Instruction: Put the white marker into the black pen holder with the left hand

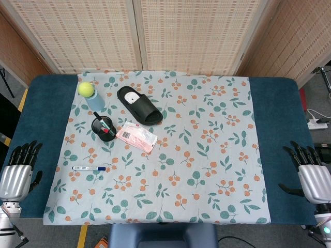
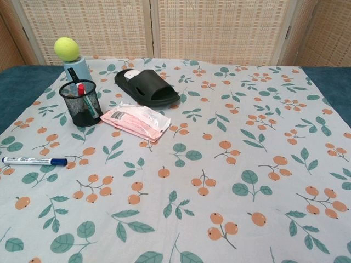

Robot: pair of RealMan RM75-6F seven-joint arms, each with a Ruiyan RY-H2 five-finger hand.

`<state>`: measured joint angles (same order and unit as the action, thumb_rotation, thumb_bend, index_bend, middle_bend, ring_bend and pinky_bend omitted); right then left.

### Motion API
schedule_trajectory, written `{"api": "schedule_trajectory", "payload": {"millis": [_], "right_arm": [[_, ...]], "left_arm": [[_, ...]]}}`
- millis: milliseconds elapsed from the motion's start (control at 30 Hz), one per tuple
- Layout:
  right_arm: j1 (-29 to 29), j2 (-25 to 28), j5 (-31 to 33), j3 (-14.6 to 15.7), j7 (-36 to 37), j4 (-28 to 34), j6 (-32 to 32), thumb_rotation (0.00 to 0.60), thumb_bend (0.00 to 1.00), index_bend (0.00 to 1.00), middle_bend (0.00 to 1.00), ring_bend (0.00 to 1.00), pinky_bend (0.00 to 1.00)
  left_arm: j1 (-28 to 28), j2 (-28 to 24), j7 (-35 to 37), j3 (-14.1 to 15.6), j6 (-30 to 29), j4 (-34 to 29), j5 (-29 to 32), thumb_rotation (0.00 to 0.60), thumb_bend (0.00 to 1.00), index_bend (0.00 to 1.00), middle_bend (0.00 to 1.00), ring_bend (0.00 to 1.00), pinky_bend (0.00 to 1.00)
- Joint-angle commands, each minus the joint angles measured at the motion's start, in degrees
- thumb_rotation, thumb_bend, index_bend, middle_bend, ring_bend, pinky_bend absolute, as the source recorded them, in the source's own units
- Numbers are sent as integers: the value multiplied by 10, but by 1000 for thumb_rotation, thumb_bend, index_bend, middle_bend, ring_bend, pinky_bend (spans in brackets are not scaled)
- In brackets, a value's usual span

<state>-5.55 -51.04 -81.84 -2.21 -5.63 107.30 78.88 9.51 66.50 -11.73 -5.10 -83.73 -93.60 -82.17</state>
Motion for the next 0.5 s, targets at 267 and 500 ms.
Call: {"api": "schedule_trajectory", "payload": {"millis": [267,500], "right_arm": [[0,2,-2,1,4,0,-2,600,0,127,0,70,0],[3,4,-2,0,6,2,4,600,0,127,0,70,0]], "left_arm": [[1,-1,-5,3,2,-6,-3,600,383,53,0,0,48],[1,-1,-5,4,3,-6,-6,600,383,53,0,0,47]]}}
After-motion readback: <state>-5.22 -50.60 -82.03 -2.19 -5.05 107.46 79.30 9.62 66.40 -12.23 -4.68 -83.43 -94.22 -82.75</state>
